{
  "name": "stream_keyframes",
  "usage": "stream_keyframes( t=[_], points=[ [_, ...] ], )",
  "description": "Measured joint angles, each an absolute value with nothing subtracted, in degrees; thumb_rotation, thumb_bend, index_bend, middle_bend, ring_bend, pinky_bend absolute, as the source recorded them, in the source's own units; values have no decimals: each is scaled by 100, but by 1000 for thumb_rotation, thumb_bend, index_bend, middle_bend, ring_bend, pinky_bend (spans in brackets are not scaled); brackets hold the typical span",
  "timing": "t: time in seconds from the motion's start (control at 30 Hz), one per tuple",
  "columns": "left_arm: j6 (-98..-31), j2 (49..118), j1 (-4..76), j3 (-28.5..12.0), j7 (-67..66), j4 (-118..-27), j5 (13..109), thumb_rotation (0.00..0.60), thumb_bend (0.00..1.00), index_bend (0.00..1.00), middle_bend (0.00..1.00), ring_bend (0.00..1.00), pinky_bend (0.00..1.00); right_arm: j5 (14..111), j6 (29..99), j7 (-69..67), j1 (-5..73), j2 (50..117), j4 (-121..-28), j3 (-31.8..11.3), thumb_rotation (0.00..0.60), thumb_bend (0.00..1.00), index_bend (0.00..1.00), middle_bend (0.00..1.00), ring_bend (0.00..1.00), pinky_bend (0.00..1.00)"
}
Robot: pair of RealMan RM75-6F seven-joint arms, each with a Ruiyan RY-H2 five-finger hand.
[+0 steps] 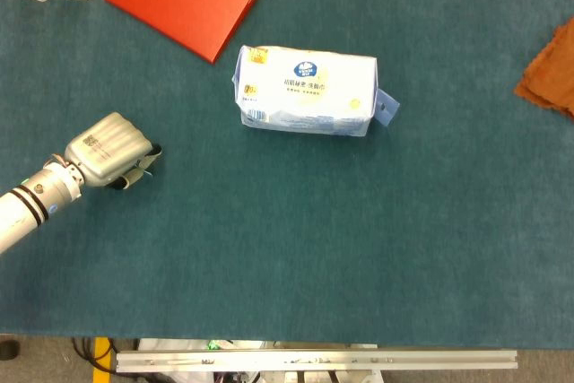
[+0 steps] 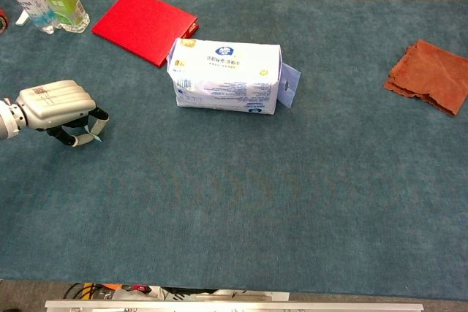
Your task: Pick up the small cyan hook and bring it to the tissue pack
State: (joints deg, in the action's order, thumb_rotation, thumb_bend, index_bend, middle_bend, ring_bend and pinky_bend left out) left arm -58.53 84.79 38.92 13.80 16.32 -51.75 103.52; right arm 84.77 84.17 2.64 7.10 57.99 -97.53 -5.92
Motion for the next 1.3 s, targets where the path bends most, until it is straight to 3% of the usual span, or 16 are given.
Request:
stream_keyframes(
  t=[0.7, 1.3],
  points=[
    [-6086, 8160, 3910, 1269, 1487, -5663, 10240, 600, 434, 576, 1000, 1000, 994, 8543, 8453, 171, 725, 5801, -9714, -617, 600, 437, 204, 332, 261, 324],
    [-6316, 6884, 4519, 788, 808, -7780, 10459, 600, 434, 574, 1000, 1000, 994, 8652, 8350, 88, 899, 5944, -9562, -668, 600, 437, 197, 332, 261, 324]
  ],
)
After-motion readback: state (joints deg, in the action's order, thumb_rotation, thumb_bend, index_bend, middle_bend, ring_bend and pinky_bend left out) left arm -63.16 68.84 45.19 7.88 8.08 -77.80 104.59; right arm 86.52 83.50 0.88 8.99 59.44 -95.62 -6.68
